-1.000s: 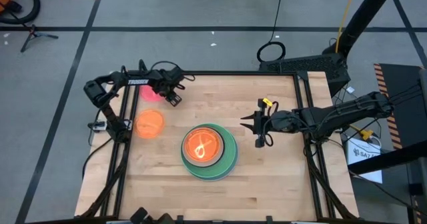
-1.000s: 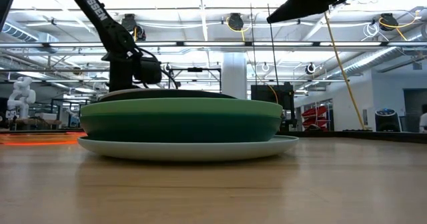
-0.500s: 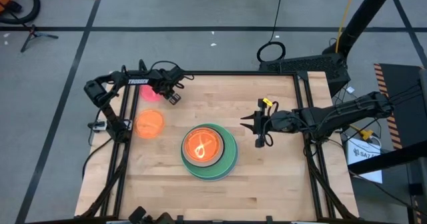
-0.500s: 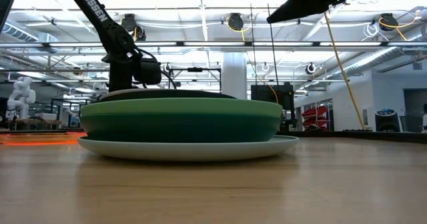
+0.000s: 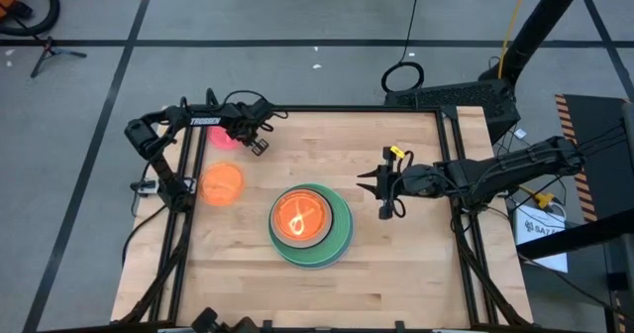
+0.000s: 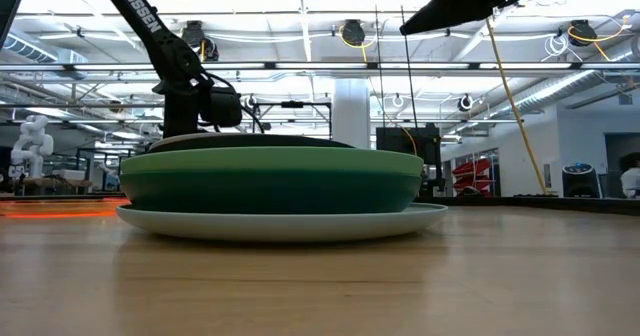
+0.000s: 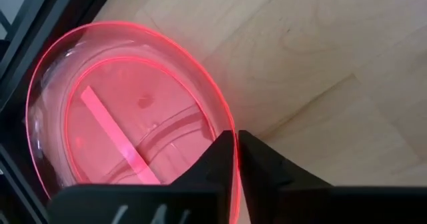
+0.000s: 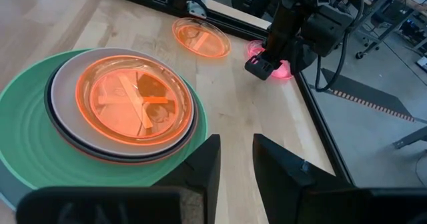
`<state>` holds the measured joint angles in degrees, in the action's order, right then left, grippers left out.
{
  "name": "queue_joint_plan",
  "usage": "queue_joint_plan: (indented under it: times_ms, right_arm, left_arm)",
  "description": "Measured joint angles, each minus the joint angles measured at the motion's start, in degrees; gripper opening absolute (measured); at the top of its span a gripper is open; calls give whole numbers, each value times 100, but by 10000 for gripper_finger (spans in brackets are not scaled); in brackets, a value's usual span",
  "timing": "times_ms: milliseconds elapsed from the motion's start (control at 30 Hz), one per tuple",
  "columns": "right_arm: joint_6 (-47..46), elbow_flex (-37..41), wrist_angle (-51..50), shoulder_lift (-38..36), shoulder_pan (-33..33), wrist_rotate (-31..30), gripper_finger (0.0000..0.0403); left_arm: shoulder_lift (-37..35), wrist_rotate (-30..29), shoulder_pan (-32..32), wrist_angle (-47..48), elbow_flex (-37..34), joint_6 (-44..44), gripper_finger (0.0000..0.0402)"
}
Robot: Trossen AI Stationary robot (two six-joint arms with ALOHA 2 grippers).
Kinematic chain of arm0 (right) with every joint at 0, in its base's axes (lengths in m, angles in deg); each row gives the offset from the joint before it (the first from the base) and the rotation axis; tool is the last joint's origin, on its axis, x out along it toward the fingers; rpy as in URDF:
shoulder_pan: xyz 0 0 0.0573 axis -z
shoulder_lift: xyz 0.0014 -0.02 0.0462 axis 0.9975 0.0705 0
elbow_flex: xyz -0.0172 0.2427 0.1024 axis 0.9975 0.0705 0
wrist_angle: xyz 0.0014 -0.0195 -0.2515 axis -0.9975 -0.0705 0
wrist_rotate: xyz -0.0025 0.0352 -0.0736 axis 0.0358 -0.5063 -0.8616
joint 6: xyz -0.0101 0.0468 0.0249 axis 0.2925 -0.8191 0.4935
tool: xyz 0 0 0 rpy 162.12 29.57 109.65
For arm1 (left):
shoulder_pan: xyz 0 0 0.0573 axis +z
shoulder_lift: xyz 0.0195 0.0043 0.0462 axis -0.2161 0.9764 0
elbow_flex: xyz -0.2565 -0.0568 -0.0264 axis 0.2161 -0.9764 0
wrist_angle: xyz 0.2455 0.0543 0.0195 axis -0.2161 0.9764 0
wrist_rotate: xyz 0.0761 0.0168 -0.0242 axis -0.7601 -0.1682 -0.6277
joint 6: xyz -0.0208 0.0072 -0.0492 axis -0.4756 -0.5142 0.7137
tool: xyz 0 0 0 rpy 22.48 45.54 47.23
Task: Stack plastic plates
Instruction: Stack the pink plate on the orange plate
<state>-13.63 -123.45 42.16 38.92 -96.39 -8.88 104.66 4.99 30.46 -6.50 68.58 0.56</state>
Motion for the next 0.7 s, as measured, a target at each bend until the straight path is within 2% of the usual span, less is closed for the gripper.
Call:
queue_joint_plan:
  times_ms: [133,400,567,700]
  right_arm:
    - [18,0,0,0,1,-1,81]
    - [35,0,0,0,0,-2,81]
    - [54,0,0,0,0,0,81]
    - [81,0,2,0,0,-2,81]
  left_arm:
    - [-1,-2,-132,48,0,41,8]
    - [-123,-74,-552,510,28,163,6]
    - [-656,-126,-1000,974,74,334,5]
    - [-1367,27,-1637,1430,117,442,4]
